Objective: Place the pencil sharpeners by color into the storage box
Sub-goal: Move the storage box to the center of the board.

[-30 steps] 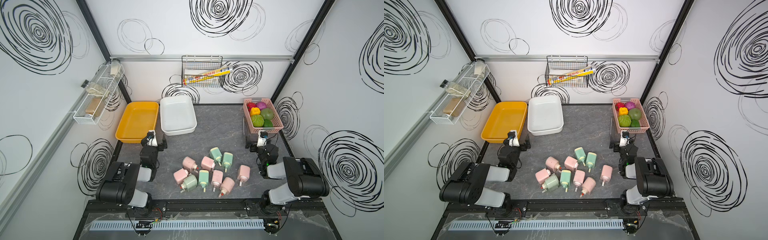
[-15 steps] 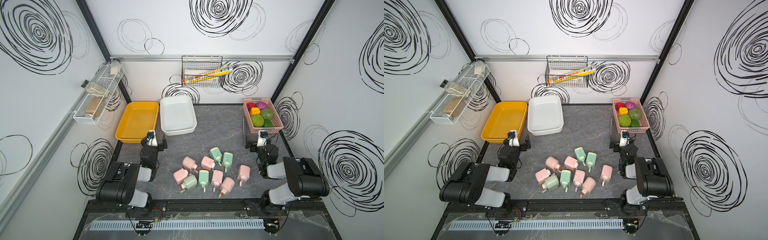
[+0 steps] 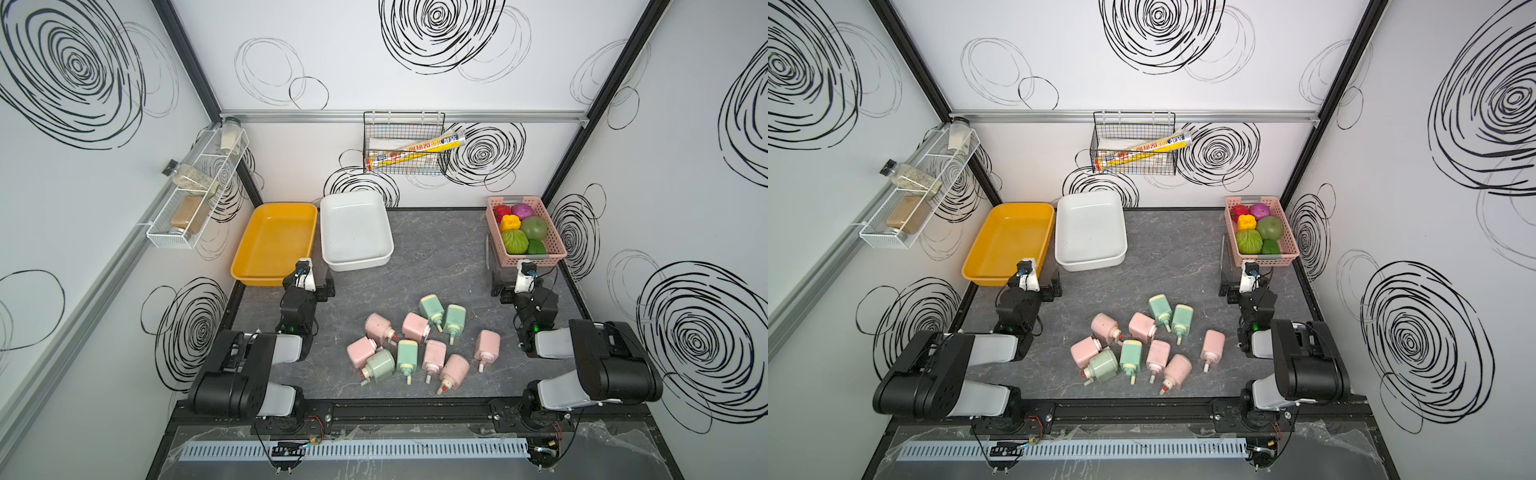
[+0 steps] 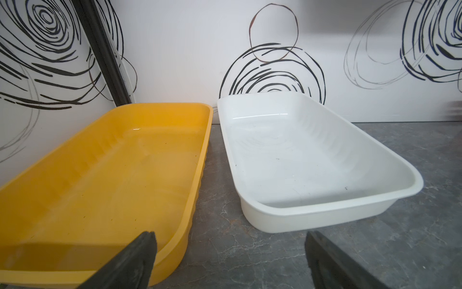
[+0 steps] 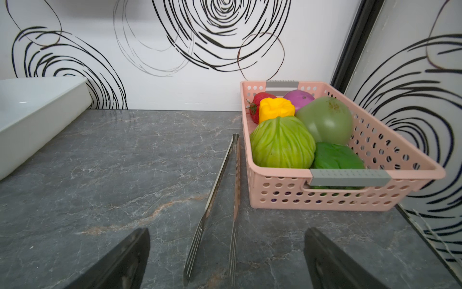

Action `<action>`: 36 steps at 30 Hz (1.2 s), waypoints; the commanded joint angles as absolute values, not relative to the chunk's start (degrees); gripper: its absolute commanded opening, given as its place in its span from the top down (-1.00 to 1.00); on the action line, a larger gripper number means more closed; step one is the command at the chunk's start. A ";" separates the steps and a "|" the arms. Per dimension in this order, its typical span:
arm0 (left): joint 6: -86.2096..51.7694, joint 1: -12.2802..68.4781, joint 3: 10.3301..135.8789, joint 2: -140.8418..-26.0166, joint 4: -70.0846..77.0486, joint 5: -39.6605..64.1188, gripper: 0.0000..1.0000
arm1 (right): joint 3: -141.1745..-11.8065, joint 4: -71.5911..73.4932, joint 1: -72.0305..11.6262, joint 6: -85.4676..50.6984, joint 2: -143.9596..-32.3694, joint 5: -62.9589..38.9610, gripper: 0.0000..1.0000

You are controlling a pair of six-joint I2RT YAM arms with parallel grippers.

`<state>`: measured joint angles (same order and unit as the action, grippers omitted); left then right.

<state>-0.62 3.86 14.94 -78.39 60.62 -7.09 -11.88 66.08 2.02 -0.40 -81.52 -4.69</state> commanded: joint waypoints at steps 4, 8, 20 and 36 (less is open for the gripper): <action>-4.50 8.32 20.43 -66.86 46.66 -18.73 -0.98 | -17.90 48.51 1.45 -7.36 -66.46 6.84 -1.00; -11.45 12.69 29.56 -66.75 30.50 -25.39 -0.99 | -27.77 30.89 1.41 -16.61 -62.57 6.03 -1.00; -23.94 12.46 53.86 -82.64 1.75 -16.97 -0.98 | -48.94 4.72 -4.09 -18.29 -73.91 -15.59 -0.99; -22.01 7.29 68.36 -103.32 -3.69 -9.01 -0.92 | -49.44 -6.24 -14.15 -20.16 -74.56 -8.83 -0.99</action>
